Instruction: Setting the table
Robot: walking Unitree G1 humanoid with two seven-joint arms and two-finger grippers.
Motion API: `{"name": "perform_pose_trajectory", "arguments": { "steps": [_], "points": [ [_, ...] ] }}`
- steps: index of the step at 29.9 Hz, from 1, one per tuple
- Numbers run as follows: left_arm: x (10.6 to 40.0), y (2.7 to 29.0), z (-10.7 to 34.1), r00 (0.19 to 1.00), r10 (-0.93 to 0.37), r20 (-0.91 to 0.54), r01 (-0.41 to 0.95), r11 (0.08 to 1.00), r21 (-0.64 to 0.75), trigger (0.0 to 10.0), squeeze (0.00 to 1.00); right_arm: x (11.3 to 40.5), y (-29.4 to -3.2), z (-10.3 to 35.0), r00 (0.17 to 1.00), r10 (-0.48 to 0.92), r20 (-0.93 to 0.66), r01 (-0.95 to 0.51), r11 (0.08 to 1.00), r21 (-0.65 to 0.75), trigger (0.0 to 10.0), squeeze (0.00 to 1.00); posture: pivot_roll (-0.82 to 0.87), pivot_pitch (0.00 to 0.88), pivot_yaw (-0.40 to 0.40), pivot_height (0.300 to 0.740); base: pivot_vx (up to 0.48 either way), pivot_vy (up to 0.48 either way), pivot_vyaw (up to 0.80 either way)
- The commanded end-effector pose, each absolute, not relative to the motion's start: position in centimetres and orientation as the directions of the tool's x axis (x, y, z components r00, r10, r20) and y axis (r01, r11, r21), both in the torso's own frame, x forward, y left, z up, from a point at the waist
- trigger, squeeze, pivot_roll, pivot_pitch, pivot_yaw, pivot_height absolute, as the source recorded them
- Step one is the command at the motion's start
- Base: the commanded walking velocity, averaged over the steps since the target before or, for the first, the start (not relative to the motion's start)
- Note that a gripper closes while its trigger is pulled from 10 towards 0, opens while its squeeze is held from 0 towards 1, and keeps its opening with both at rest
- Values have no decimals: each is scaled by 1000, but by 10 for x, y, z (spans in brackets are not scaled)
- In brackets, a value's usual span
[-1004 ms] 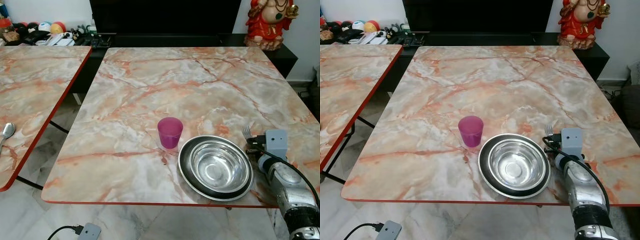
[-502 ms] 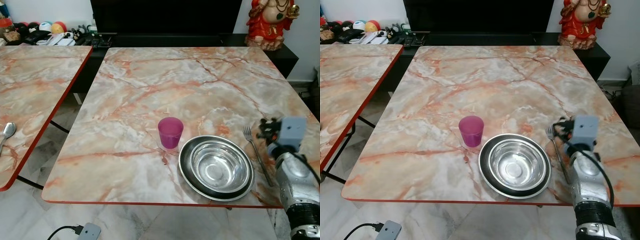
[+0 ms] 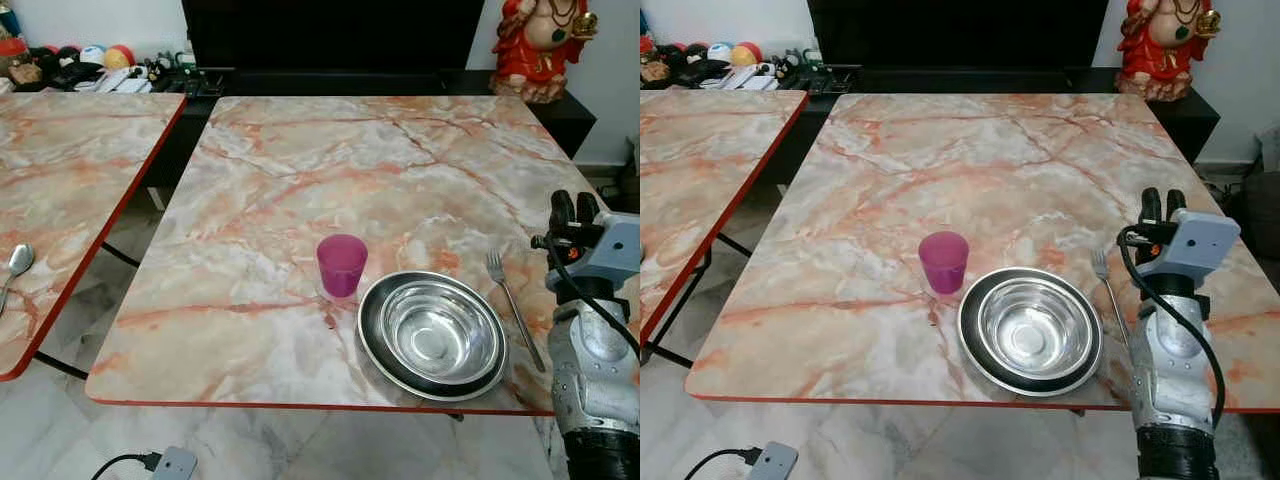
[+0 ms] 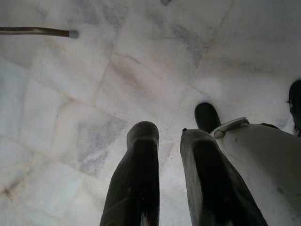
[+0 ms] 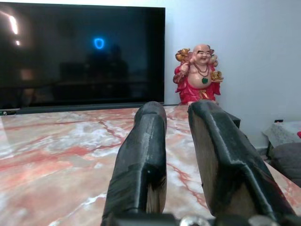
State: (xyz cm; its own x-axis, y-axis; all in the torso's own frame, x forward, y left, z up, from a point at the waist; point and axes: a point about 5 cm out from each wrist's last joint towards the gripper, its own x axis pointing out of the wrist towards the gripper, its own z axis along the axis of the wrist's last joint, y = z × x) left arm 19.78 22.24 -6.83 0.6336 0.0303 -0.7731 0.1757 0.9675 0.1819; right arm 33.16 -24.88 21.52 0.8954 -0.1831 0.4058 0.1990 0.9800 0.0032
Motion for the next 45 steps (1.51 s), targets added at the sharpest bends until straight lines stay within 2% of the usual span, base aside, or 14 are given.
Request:
{"name": "perform_pose_trajectory", "arguments": {
  "steps": [1,16,26,45],
  "points": [
    [184,226,-75,589,44,-807,161,972,170,10000,0,331,-246,221,891,-175,418,190,982,5,10000,0,-41,108,23,740,0,480,0],
    [179,223,-78,580,39,-813,159,974,160,10000,0,336,-228,229,892,-110,437,134,991,-24,10000,0,-26,86,14,740,0,480,0],
    [182,225,-76,586,35,-810,171,971,166,10000,0,334,-226,231,887,-105,449,134,990,-32,10000,0,-31,75,24,740,0,480,0],
    [183,229,-75,591,45,-806,156,973,169,10000,0,337,-219,226,898,-98,429,117,993,-20,10000,0,-8,106,24,740,0,480,0]
  ]
}}
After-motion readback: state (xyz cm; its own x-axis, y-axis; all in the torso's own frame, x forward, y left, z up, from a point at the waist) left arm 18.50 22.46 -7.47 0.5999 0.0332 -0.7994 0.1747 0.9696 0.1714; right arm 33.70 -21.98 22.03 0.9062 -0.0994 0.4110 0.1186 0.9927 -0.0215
